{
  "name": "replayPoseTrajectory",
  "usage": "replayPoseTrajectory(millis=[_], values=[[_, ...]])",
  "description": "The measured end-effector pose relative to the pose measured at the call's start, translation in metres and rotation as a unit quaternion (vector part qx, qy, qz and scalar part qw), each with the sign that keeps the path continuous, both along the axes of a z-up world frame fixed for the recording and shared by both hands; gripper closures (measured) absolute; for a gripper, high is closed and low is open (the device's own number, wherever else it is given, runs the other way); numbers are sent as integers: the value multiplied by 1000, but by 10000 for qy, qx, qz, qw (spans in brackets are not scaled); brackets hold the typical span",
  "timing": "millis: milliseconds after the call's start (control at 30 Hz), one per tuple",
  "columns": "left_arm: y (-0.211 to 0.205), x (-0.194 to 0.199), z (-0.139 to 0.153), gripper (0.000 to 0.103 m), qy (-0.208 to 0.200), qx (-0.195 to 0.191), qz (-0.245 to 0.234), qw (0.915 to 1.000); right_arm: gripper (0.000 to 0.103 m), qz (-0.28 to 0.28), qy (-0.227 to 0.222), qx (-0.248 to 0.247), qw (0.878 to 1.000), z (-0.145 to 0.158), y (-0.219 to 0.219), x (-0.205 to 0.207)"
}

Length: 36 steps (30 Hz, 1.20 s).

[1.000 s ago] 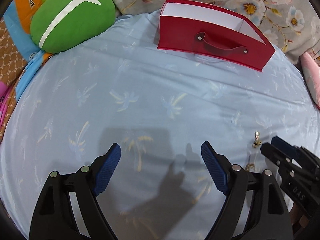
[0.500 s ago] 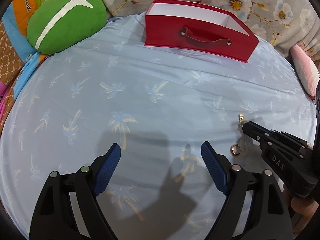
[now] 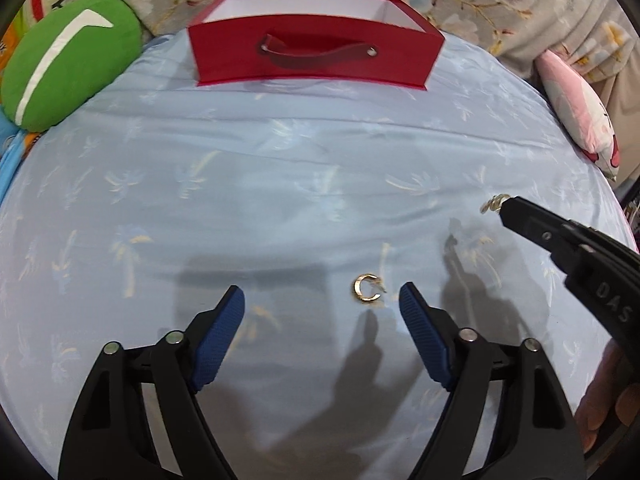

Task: Organize jewelry
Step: 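Grasp the small gold hoop earring with the left tool while the right tool grasps the gold dangle earring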

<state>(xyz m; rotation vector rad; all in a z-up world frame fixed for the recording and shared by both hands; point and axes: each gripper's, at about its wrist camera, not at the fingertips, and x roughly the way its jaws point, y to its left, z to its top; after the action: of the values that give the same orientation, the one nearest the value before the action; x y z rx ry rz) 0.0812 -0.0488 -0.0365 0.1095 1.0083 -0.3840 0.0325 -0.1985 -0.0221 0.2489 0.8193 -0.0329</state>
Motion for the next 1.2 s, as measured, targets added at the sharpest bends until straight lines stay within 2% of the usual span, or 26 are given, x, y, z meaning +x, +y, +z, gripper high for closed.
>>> replayPoseTrajectory(millis=[100, 233, 433, 500, 800, 1000, 1200], values=[[-8, 2, -8, 40, 87, 29, -41, 9999, 100, -65, -3, 32, 10000, 0, -7, -7], [-14, 1, -10, 47, -41, 158, -66, 9998, 100, -117, -11, 55, 9999, -1, -13, -13], [-19, -1, -9, 75, -133, 193, -159, 9996, 100, -139, -30, 105, 9998, -1, -17, -14], [-19, -2, -9, 89, -101, 133, -218, 9996, 100, -132, -33, 107, 9999, -1, -16, -14], [-19, -8, -1, 89, -84, 65, -265, 9996, 100, -71, -102, 118, 9999, 5, -13, -17], [-6, -6, 25, 89, -323, -84, -109, 9994, 100, 4, -252, 105, 9996, 19, -10, -18], [20, 12, 58, 89, -697, -124, 240, 9972, 100, 90, -520, 13, 9986, 43, -7, -10]])
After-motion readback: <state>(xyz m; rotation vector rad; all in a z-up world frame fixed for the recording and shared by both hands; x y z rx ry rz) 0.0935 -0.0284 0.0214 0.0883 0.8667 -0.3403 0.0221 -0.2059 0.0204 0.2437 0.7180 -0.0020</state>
